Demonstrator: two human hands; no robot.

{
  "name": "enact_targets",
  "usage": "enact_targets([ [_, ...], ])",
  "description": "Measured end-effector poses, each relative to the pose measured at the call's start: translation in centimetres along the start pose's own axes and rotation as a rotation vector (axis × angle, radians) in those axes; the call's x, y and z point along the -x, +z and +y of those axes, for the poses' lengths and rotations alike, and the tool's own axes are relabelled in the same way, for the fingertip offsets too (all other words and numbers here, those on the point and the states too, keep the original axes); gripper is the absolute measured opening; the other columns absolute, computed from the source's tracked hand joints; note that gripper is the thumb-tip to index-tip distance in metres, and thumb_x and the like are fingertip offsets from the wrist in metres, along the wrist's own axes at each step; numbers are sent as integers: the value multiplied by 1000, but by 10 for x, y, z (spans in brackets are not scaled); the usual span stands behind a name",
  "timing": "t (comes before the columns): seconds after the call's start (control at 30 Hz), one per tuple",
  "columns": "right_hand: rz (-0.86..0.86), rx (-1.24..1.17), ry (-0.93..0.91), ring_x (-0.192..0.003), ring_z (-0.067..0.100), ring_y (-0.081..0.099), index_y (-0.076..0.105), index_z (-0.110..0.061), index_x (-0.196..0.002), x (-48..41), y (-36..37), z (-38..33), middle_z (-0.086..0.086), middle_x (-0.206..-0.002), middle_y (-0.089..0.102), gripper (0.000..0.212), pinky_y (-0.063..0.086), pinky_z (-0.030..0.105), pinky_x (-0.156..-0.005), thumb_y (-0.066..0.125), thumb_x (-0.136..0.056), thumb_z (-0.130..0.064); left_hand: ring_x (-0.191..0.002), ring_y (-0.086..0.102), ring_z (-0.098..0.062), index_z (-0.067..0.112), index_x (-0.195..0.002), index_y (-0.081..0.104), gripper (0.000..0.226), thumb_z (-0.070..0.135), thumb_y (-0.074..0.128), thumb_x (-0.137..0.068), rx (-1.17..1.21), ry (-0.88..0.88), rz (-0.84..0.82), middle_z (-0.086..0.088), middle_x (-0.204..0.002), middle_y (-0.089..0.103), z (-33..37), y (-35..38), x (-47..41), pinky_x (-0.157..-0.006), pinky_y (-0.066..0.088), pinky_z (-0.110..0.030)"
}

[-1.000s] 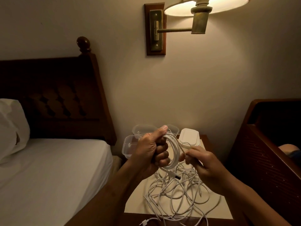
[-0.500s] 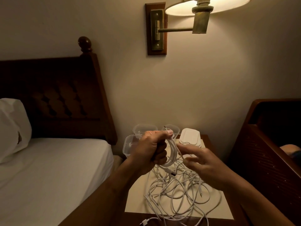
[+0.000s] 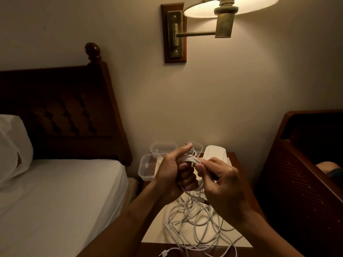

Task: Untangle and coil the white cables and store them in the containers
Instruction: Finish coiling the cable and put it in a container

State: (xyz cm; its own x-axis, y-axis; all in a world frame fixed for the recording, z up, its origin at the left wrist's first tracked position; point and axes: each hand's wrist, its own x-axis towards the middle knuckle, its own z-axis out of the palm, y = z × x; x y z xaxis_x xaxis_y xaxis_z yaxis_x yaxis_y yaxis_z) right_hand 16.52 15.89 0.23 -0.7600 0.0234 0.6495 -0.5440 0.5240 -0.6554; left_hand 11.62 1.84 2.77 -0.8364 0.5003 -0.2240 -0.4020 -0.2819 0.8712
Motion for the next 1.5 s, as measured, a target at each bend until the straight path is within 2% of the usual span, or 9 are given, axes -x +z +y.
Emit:
enact_targets([
  [0.17, -55, 128, -186, -80, -8, 58, 73, -3, -104, -11, -11, 5, -8, -87, 61, 15, 41, 2, -65, 63, -93, -2, -34, 27, -16, 15, -46, 33, 66, 55, 58, -93, -5, -9, -93, -2, -39, 24, 2, 0, -1, -45, 35, -29],
  [0.27, -95, 146, -196, -75, -4, 57, 72, -5, -98, -14, -12, 11, -10, -82, 57, 11, 40, 6, -59, 62, -94, -2, -35, 23, -15, 17, -45, 39, 59, 39, 59, -96, -61, 75, -49, 0, -41, 21, -3, 6, -1, -45, 33, -29],
  [0.5, -175, -13, -5, -79, 5, 61, 72, -16, -97, -12, -18, 19, -19, -78, 60, 13, 46, 13, -65, 60, -98, -11, -38, 26, -15, 11, -66, 59, 43, 21, 45, -106, -137, 186, -91, -1, -46, 26, -4, 8, -3, -43, 36, -27],
  [0.63, -393, -160, 201, -75, 14, 56, 74, -26, -101, -11, -35, 28, -9, -83, 63, 22, 49, 30, -63, 54, -101, -17, -38, 22, -16, 20, -55, 55, 52, 21, 46, -106, -118, 181, -49, -2, -47, 22, -3, 2, -5, -42, 31, -26],
  [0.77, -535, 43, 162, -83, 11, 63, 75, -33, -97, -14, -50, 35, -18, -83, 68, 17, 50, 23, -67, 65, -96, -20, -36, 19, -14, 20, -44, 51, 59, 21, 48, -103, -35, 135, -22, 2, -43, 18, 3, -2, -7, -46, 22, -27],
  [0.97, -5, -152, 193, -59, 20, 65, 78, -16, -93, -27, -49, 35, 3, -73, 70, 22, 54, 29, -52, 66, -91, 3, -34, 21, -13, 22, -46, 40, 51, 25, 57, -94, 14, 79, -56, 2, -44, 17, 3, 4, -4, -44, 25, -24],
  [1.13, 223, -316, 168, -56, 22, 64, 75, -9, -96, -37, -32, 31, 8, -72, 69, 24, 55, 29, -53, 60, -93, 9, -36, 24, -12, 21, -48, 41, 50, 24, 55, -96, 18, 79, -98, 2, -45, 21, 5, 12, -2, -43, 29, -24],
  [1.3, 291, -656, 388, -59, 20, 64, 73, 0, -97, -34, -16, 19, 11, -71, 69, 12, 57, 26, -57, 62, -94, -1, -37, 22, -13, 20, -50, 43, 45, 26, 57, -93, 7, 71, -120, 1, -46, 20, 6, 11, -3, -43, 27, -24],
  [1.5, 220, -969, 669, -66, 20, 64, 71, 5, -104, -28, -13, 16, 15, -83, 68, 25, 60, 27, -63, 65, -85, -11, -34, 22, -13, 20, -49, 44, 46, 26, 59, -92, -7, 37, -103, -2, -49, 14, 5, 6, -2, -41, 27, -23],
])
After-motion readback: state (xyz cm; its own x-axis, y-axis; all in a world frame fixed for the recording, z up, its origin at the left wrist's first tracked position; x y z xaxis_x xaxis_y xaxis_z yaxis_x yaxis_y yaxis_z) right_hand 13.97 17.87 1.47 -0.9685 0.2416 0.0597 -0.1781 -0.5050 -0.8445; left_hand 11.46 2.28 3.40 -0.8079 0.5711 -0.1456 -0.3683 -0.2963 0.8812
